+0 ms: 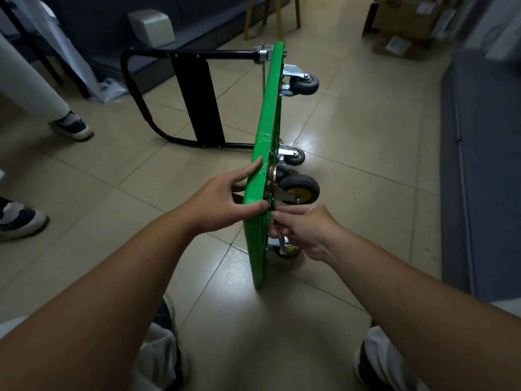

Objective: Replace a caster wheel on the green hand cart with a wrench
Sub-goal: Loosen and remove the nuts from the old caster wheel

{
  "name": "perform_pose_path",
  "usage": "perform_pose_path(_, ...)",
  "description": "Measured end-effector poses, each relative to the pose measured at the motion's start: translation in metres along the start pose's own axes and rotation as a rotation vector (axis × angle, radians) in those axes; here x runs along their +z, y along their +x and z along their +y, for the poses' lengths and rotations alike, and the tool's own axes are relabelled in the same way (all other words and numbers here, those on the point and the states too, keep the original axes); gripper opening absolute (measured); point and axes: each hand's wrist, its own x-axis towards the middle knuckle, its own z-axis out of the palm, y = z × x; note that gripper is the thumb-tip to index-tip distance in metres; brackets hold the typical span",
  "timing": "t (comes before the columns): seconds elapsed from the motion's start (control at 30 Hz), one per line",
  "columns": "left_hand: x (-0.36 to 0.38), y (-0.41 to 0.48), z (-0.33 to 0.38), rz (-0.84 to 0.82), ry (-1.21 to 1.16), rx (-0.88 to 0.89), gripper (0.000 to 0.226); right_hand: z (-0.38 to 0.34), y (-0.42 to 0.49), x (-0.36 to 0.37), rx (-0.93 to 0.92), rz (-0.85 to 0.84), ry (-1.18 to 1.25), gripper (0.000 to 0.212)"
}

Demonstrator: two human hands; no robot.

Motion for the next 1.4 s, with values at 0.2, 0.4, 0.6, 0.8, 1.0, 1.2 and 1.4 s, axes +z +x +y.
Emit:
perform_pose_path(0.2, -0.001, 0.002, -0.002, -0.017, 0.038, 0.012, 0.088, -0.001, 0.009, 0.004, -0.005, -0.026, 0.024, 0.011)
perform_pose_path(0.4, 0.0, 0.001, -0.003, -0.03, 0.072, 0.011, 0.088, -0.011, 0.01, 0.014, -0.002, -0.029, -0.03, 0.005)
perform_pose_path(0.6, 0.001, 0.0, -0.002, -0.011, 0.061, 0.024, 0.086, 0.02, 0.014, 0.009, -0.1, 0.028, -0.27, 0.026)
perform_pose_path(0.8, 0.0, 0.001, -0.001, -0.024, 0.017, 0.02, 0.087, 0.08, 0.037, 0.01, -0.452, 0.13, -0.469, 0.036)
perform_pose_path(1.0, -0.001, 0.001, -0.001, -0.036, -0.011, 0.003, 0.087, 0.08, 0.067, 0.008, -0.454, 0.13, -0.568, 0.037)
perform_pose_path(1.2, -0.001, 0.003, 0.0, -0.041, -0.026, 0.0, 0.088, 0.089, 0.066, -0.009, -0.37, 0.111, -0.699, 0.03)
perform_pose_path(1.4, -0.001, 0.003, 0.001, -0.045, -0.014, -0.002, 0.088, 0.057, 0.024, -0.014, -0.095, 0.152, -0.228, 0.022)
